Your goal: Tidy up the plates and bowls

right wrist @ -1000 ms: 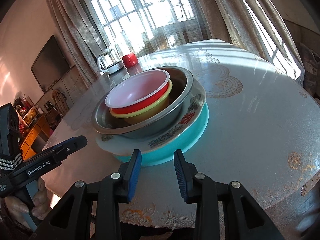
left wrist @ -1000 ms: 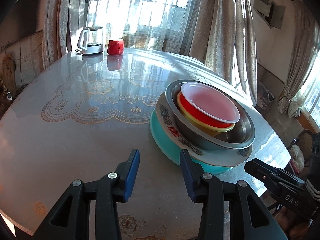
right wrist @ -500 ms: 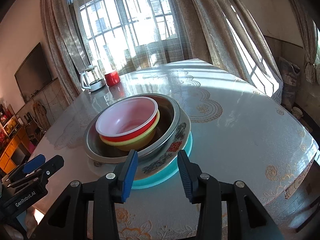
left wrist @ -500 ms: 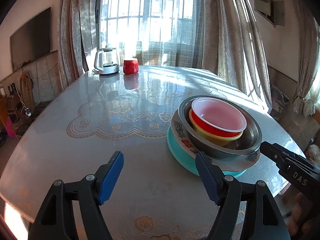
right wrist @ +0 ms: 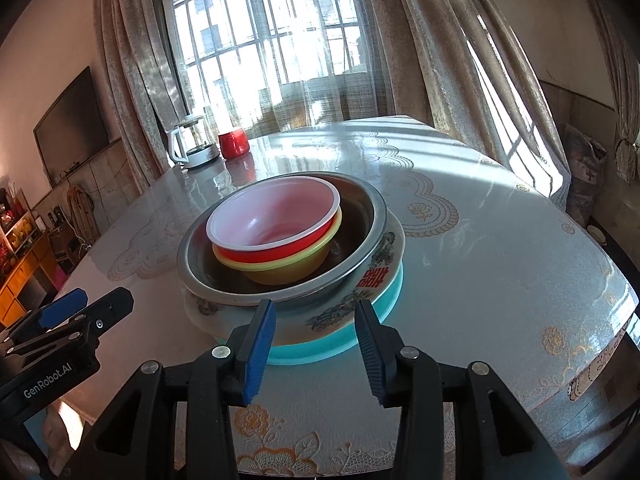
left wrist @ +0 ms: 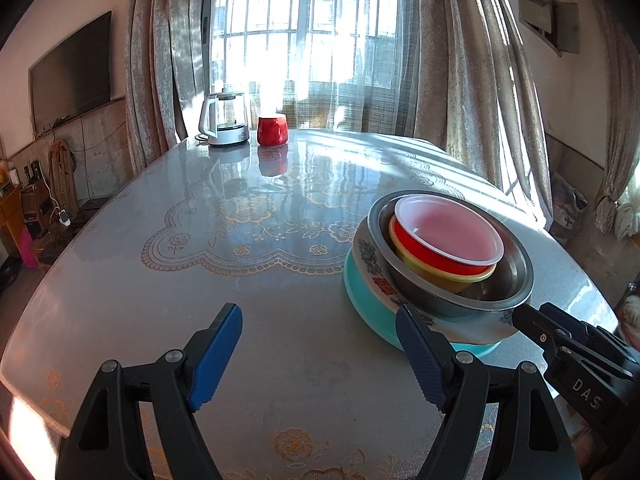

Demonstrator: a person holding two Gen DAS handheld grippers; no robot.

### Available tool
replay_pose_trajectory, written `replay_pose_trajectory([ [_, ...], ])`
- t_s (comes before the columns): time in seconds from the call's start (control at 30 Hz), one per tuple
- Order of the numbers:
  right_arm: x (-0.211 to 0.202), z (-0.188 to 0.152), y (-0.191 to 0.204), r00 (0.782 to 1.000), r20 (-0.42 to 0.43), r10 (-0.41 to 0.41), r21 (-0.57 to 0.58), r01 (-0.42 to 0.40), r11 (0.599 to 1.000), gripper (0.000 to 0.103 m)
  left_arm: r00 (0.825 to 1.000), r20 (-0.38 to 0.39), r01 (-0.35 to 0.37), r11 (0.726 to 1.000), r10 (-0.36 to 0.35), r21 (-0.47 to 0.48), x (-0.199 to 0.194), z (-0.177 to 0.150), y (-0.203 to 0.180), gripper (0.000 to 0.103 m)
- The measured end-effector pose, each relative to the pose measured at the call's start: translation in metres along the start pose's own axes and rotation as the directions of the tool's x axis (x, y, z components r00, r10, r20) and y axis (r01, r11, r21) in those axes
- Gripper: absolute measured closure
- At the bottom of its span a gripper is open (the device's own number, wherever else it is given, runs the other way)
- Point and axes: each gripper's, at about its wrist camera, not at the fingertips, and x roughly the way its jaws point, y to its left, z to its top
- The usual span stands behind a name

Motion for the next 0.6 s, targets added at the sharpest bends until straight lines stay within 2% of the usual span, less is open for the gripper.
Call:
replay_pose_trajectory([
  [0.6,0.0021,0.0008,0.0025,1.000,-0.007,0.006,-0.002,-0.006,1.000,0.061,1.000,0.022,0.009,1.000,-0.009,0.016,-0.0082,0.0017,-0.0062,0.019],
])
